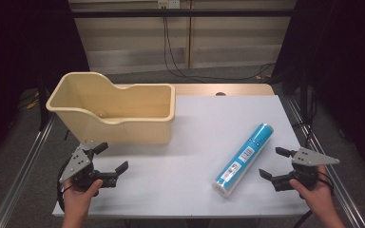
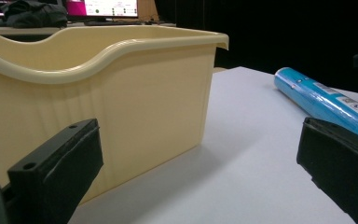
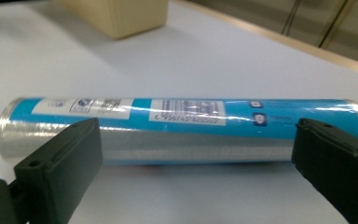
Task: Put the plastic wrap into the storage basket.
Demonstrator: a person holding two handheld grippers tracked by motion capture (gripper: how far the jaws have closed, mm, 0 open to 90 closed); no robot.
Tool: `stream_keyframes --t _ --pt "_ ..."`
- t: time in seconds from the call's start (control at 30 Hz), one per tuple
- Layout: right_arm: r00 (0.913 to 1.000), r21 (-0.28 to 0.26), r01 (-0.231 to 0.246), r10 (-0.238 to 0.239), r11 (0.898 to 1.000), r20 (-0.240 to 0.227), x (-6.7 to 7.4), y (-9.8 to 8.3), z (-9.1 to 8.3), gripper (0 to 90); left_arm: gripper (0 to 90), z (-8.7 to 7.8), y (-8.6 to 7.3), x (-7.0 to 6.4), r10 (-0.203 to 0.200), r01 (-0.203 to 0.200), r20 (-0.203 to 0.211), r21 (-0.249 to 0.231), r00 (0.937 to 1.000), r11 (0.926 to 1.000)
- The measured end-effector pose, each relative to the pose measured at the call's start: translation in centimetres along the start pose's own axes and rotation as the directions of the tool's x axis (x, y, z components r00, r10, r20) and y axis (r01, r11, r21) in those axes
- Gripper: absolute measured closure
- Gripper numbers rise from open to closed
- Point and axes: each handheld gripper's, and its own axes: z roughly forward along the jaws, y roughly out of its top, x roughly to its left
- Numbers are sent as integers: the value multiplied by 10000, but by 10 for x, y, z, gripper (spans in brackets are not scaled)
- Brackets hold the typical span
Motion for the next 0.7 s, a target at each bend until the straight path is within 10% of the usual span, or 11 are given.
stream_keyframes --t 0.2,0.37,0.63,0.7 --pt "9854 1767 1623 -1501 9708 -804 3 23 20 16 1 0 -1 1 -24 24 48 55 10000 10000" --pt "9755 2324 2082 -1846 9501 -1196 -1 34 29 19 1 1 -2 0 -107 106 137 92 9998 9999" --pt "9345 3348 3382 -2717 8795 -2301 -10 58 46 26 1 2 -2 2 -37 35 131 174 9999 9998" --pt "9138 3625 3861 -2982 8482 -2757 -12 63 54 27 1 2 -2 1 -29 25 195 201 9998 9998"
